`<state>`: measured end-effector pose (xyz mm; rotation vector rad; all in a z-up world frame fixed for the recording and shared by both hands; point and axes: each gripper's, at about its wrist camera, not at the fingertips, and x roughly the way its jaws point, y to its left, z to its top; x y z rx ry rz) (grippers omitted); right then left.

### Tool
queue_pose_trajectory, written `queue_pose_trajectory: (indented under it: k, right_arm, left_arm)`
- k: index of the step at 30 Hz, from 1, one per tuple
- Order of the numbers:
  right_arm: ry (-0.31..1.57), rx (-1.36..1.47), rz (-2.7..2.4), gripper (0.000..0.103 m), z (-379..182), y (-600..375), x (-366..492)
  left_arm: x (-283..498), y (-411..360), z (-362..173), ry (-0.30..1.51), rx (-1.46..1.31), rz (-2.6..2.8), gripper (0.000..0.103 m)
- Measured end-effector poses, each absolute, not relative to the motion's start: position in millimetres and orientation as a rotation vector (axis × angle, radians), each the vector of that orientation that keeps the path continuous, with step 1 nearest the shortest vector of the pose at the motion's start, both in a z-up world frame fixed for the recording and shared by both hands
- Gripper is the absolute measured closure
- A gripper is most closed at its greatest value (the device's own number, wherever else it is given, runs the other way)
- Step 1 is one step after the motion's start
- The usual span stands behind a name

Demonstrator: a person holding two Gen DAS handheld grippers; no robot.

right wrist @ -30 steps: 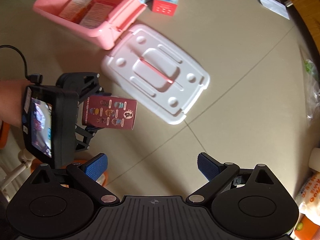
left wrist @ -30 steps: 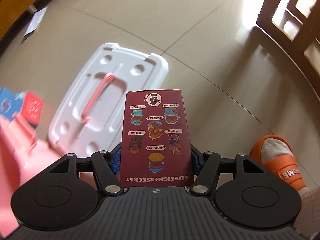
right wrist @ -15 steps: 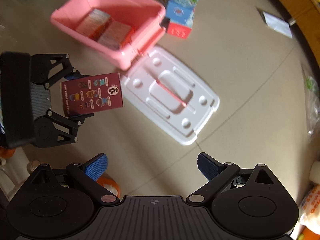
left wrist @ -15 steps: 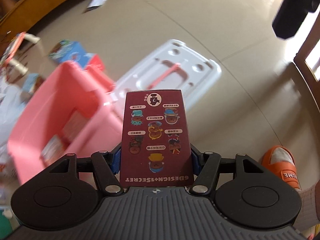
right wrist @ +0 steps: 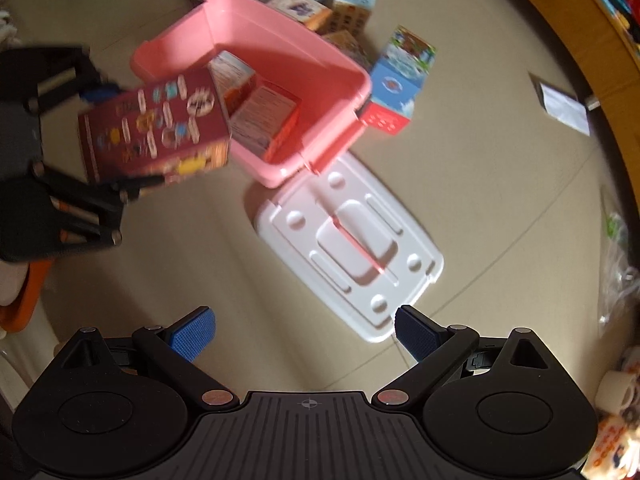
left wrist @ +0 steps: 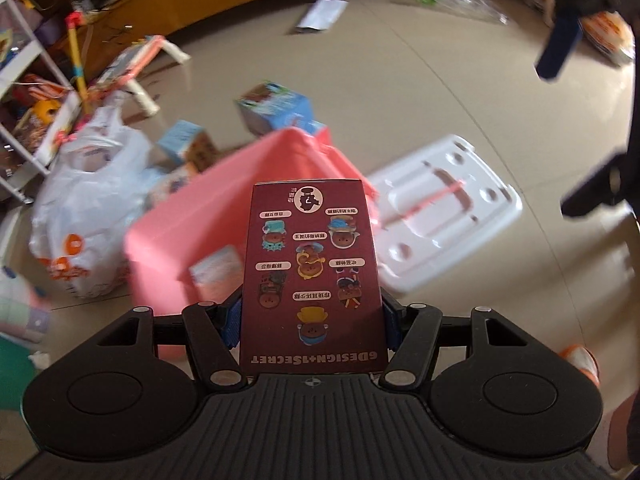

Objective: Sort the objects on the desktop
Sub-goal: 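Lift the maroon box with the left gripper and carry it over the bin, then lower the maroon box into the pink bin with the left gripper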

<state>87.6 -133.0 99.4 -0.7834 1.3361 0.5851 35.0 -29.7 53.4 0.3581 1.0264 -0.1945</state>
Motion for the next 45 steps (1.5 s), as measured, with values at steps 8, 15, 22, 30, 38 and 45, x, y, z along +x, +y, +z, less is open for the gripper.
queue_pose_trajectory:
  k: [8, 15, 22, 30, 38, 45]
  right_arm:
    - [1.297, -0.799, 0.601, 0.008, 98.8, -110.4, 96.0]
    - [1.305, -0.799, 0.607, 0.008, 91.9, -107.4, 105.8]
    - [1.324, -0.791, 0.568, 0.008, 85.7, -115.4, 118.2]
    - [1.334, -0.803, 0.552, 0.008, 80.7, -123.6, 127.5]
    - [1.345, -0.808, 0.528, 0.008, 78.2, -133.3, 135.3]
    - [1.359, -0.814, 0.528, 0.008, 75.7, -139.9, 138.7]
  left_arm:
    - [61.6, 17.4, 69.6, 1.042, 0.258, -0.082, 0.039]
    - [91.5, 47.7, 67.8, 1.056, 0.210, -0.024, 0.039]
    - [136.1, 66.9, 59.9, 1.085, 0.112, 0.002, 0.039]
    - [174.6, 65.9, 28.8, 1.131, 0.096, -0.015, 0.039]
    - [187.3, 51.2, -9.8, 1.185, -0.014, -0.056, 0.039]
    - [185.6, 55.6, -26.0, 1.174, 0.013, 0.071, 0.039]
